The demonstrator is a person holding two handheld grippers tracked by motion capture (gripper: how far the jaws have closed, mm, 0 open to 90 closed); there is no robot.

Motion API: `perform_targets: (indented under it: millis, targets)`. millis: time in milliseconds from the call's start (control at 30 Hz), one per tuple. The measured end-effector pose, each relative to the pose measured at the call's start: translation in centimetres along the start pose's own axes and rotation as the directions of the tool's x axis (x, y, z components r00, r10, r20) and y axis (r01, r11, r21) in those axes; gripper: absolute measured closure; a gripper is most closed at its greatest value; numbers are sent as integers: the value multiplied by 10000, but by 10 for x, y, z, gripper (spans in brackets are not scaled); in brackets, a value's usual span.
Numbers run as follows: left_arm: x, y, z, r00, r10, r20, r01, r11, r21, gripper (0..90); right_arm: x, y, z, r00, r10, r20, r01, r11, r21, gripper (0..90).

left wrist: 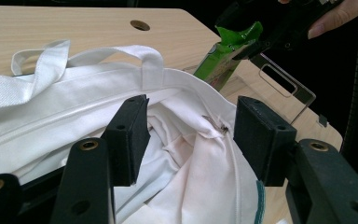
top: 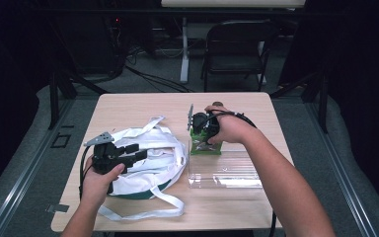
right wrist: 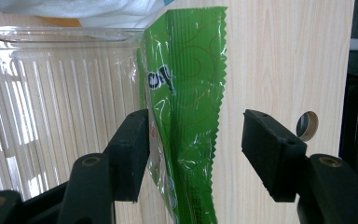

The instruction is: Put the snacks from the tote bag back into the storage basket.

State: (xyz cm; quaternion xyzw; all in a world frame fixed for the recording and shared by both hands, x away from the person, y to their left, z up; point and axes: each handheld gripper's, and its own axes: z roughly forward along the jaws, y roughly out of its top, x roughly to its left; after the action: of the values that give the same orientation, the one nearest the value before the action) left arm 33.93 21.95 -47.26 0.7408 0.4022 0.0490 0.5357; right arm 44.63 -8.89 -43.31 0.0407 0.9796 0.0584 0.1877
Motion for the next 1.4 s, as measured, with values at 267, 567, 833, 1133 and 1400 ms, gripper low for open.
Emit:
perform_targets:
  millis: [267,567,833,1133,1400]
  targets:
    - [0,0,0,10000,-6,-12,6,10000,-16,446,-1,2,-3,9999,-21,109,22,10000,-87,416]
    - [0,0,-1,10000,-15,-9,15,10000,-32,444,-1,3,-10,9999,82,141,-78,9996,-276,403]
    - [0,0,0,10000,-14,-21,14,10000,-36,443,-2,1,-11,9997,149,196,-143,9994,-321,403]
    - [0,1,-1,10000,-24,-2,24,10000,-67,443,0,2,-16,9998,148,98,-144,9991,-408,400]
    - [0,2,1,10000,-6,26,6,10000,-22,443,4,3,-23,9999,119,20,-118,9985,-533,400]
